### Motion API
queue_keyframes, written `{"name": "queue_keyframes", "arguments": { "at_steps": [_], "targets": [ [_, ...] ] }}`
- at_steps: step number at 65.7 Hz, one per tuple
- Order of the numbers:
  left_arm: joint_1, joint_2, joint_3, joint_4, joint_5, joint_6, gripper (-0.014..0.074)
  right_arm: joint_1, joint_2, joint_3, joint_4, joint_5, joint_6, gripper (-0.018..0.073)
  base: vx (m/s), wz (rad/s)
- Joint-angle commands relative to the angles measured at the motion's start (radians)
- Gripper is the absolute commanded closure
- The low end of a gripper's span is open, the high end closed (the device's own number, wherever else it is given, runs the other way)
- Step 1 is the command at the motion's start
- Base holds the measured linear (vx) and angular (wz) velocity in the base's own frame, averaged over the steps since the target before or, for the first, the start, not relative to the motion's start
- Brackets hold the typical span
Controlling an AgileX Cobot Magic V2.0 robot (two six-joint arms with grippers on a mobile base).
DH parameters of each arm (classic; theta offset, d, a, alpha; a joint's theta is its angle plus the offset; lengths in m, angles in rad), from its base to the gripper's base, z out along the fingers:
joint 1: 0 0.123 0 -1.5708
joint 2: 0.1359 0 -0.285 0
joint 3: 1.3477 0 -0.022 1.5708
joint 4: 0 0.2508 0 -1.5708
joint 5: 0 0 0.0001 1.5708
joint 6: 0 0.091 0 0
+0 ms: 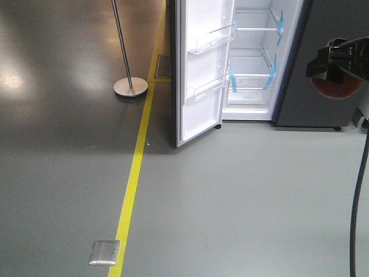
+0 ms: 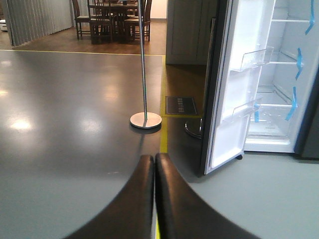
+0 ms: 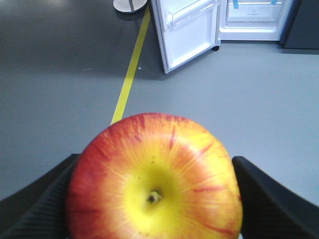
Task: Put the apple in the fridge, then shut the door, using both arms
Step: 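Drive toward the open white refrigerator carrying the apple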
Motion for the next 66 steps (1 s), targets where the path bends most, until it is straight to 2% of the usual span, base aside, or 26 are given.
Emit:
{"name": "queue_keyframes", "arguments": {
  "at_steps": [1, 66],
  "targets": [
    [0.000, -0.016, 0.015, -0.005, -0.069, -0.005, 0.0603, -0.002, -0.031, -0.032, 0.010, -0.064, -0.010, 0.0410, 0.22, 0.03],
    [0.000, -0.016, 0.015, -0.005, -0.069, -0.005, 0.0603, -0.002, -0.031, -0.032, 0.010, -0.064, -0.010, 0.0410, 0.19, -0.03]
  ]
}}
